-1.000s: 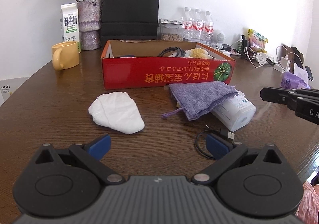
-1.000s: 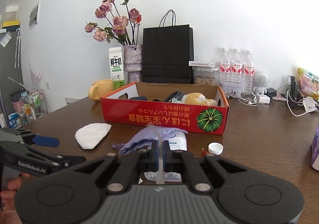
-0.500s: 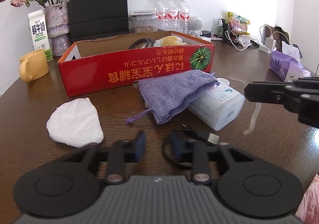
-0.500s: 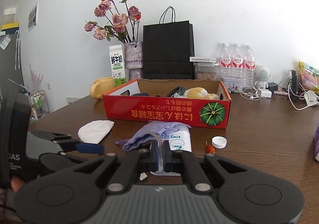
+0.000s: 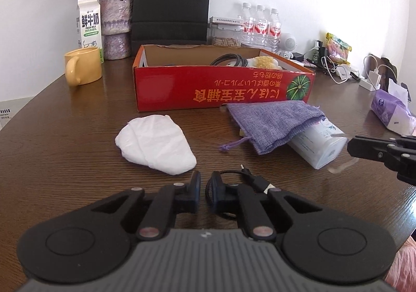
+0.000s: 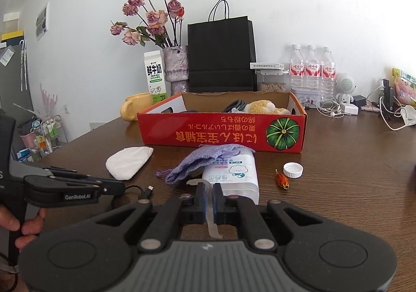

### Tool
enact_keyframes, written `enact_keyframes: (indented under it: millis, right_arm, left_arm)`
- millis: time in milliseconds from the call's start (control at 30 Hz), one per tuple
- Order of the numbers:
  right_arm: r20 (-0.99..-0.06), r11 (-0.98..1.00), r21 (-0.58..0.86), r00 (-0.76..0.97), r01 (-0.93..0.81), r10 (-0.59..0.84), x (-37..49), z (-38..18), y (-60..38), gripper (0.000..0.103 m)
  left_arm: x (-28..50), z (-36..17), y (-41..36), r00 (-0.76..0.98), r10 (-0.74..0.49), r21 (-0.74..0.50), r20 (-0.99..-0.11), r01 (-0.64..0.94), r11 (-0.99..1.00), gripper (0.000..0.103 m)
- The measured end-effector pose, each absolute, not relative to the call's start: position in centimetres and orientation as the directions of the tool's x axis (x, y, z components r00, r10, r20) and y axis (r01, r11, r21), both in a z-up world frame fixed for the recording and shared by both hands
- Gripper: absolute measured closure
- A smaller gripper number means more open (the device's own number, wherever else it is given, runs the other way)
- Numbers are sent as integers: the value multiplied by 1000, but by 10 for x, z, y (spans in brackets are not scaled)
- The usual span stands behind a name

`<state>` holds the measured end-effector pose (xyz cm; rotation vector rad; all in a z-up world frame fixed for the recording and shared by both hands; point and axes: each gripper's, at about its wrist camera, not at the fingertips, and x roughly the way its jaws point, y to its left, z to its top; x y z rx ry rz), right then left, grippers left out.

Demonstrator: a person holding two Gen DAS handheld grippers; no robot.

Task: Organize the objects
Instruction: 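Lift the wipes pack with the right tool while the left tool grasps the small black cable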

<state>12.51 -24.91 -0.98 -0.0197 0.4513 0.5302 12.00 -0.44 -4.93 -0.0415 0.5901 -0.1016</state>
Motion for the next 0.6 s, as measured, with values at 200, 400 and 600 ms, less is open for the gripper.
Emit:
enact_keyframes:
  millis: [200, 400, 600]
  right_arm:
    - [-418, 862, 92, 766, -498, 488, 123, -9, -248, 98]
    - [-414, 865, 97, 771, -492, 485, 124, -9, -249, 98]
    - [-413, 868, 108, 772, -485, 483, 126, -12, -253, 98]
  left_arm:
    - [118, -41, -19, 824, -164, -109, -542, 125, 986, 56]
    - [124, -41, -43, 807, -153, -105, -570, 113, 988, 37]
    - [131, -49, -51, 788, -126, -118, -602, 68, 991, 43]
